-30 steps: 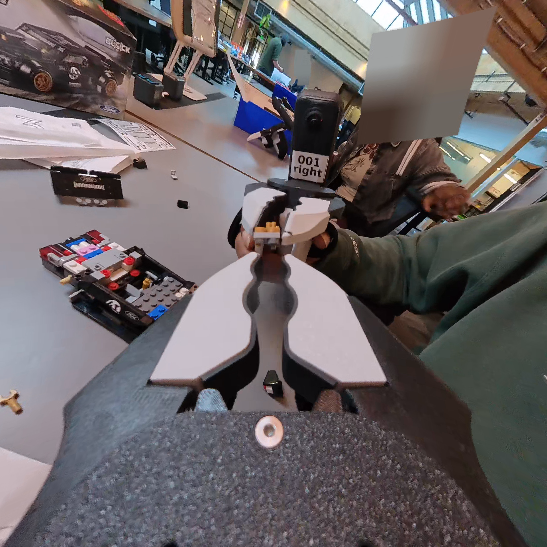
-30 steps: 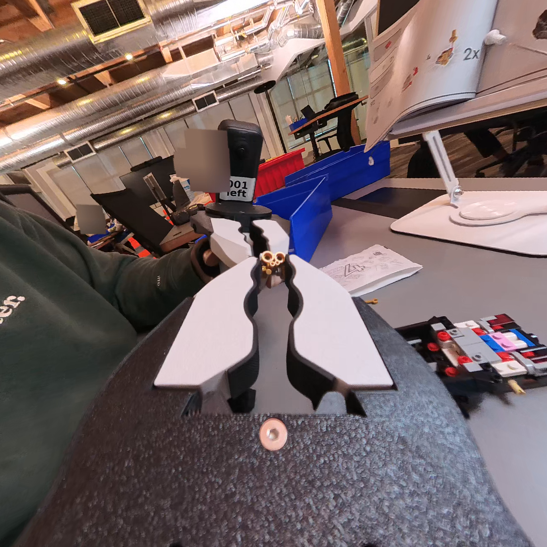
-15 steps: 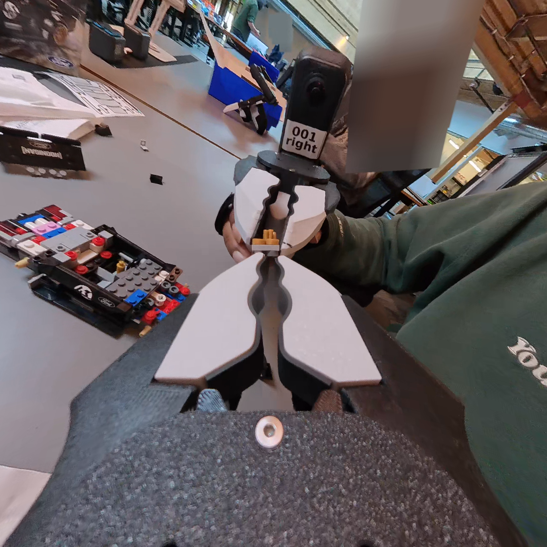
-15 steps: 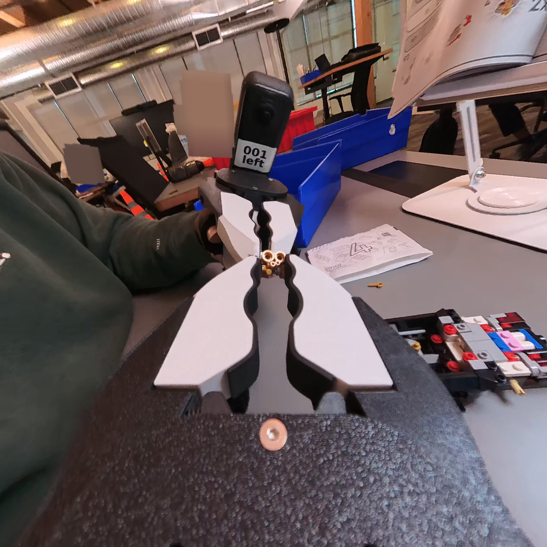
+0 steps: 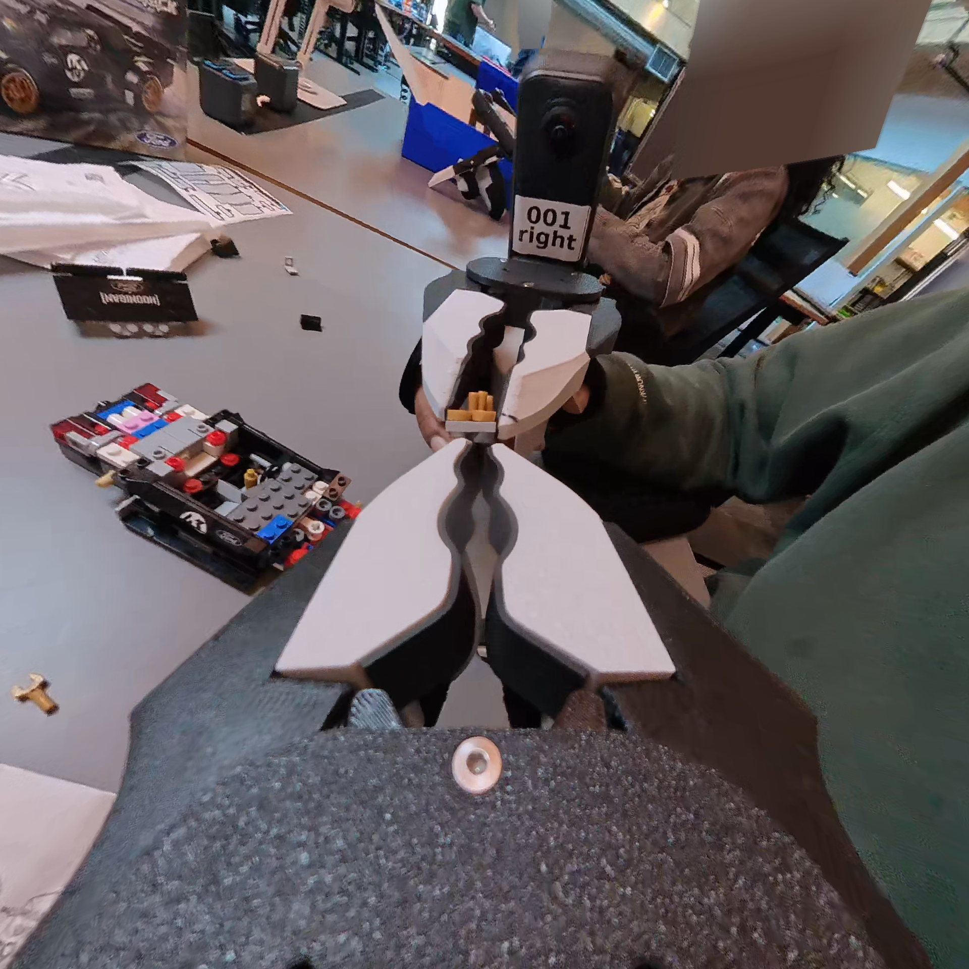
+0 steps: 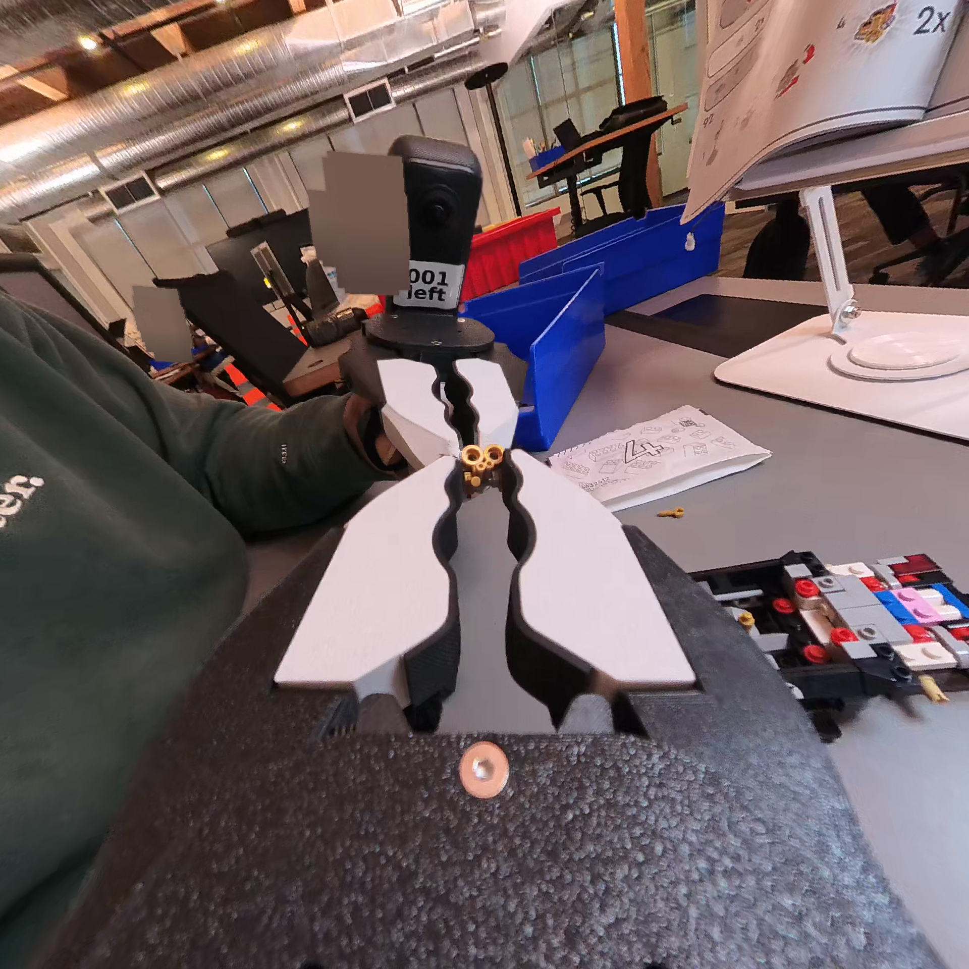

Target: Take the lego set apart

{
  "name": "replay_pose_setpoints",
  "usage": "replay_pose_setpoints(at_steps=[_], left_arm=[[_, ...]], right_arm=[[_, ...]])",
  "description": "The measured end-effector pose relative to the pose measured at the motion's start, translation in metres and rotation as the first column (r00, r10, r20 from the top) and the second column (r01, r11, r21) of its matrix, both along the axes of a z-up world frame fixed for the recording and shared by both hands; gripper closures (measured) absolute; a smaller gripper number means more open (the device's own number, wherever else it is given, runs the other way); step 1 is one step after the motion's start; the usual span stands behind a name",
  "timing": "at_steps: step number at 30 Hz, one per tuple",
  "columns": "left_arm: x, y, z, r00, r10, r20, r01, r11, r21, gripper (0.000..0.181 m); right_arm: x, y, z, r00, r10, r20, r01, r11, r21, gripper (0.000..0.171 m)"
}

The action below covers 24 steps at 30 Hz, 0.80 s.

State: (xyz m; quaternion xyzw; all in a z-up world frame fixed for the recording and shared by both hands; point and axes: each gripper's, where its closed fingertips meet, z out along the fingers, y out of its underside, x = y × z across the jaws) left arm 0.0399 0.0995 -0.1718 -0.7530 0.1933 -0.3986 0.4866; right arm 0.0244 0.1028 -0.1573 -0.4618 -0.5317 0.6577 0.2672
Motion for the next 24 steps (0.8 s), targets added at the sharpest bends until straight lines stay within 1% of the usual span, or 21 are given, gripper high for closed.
replay_pose_setpoints(at_steps=[5,6,8,9,11,13,14,16,18,20,22,24], left_arm=[[-0.002,-0.003,0.002,0.999,-0.008,-0.035,0.008,1.000,0.014,0.180],[0.000,-0.004,0.002,0.998,-0.023,-0.050,0.023,1.000,0.014,0.180],[0.009,-0.007,-0.017,0.991,-0.052,-0.120,0.050,0.999,-0.020,0.180],[0.013,-0.005,-0.024,0.991,-0.051,-0.127,0.047,0.998,-0.031,0.180],[0.010,-0.001,-0.024,0.993,-0.041,-0.111,0.038,0.999,-0.031,0.180],[-0.003,0.004,-0.019,0.995,-0.001,-0.100,0.000,1.000,-0.011,0.180],[-0.008,0.003,-0.017,0.996,0.007,-0.085,-0.007,1.000,0.000,0.180],[-0.015,0.002,-0.010,0.998,0.019,-0.058,-0.018,1.000,0.021,0.180],[-0.012,0.001,0.002,1.000,0.017,0.015,-0.018,0.999,0.052,0.181],[-0.007,0.000,0.010,0.996,-0.003,0.090,-0.001,0.999,0.052,0.181],[0.000,0.000,0.017,0.982,-0.019,0.188,0.014,0.999,0.031,0.166],[0.004,-0.001,0.023,0.946,-0.049,0.322,0.056,0.998,-0.010,0.165]], right_arm=[[-0.002,0.000,0.003,1.000,-0.008,-0.009,0.007,0.997,-0.079,0.157],[-0.002,0.004,0.009,0.999,-0.028,-0.032,0.024,0.992,-0.122,0.157],[0.007,0.031,0.033,0.987,-0.109,-0.118,0.077,0.966,-0.247,0.158],[0.012,0.040,0.040,0.981,-0.137,-0.140,0.102,0.967,-0.234,0.158],[0.016,0.040,0.038,0.980,-0.151,-0.131,0.134,0.982,-0.134,0.157],[0.016,0.031,0.032,0.991,-0.096,-0.096,0.088,0.992,-0.088,0.157],[0.016,0.029,0.027,0.995,-0.076,-0.071,0.072,0.996,-0.058,0.157],[0.018,0.033,0.027,0.994,-0.076,-0.077,0.071,0.996,-0.061,0.157],[0.018,0.033,0.025,0.995,-0.067,-0.072,0.062,0.996,-0.071,0.157],[0.015,0.027,0.021,0.996,-0.051,-0.068,0.048,0.997,-0.054,0.157],[0.013,0.018,0.020,0.996,-0.037,-0.077,0.034,0.999,-0.033,0.156],[0.010,0.008,0.019,0.995,-0.024,-0.092,0.024,1.000,0.005,0.156]])
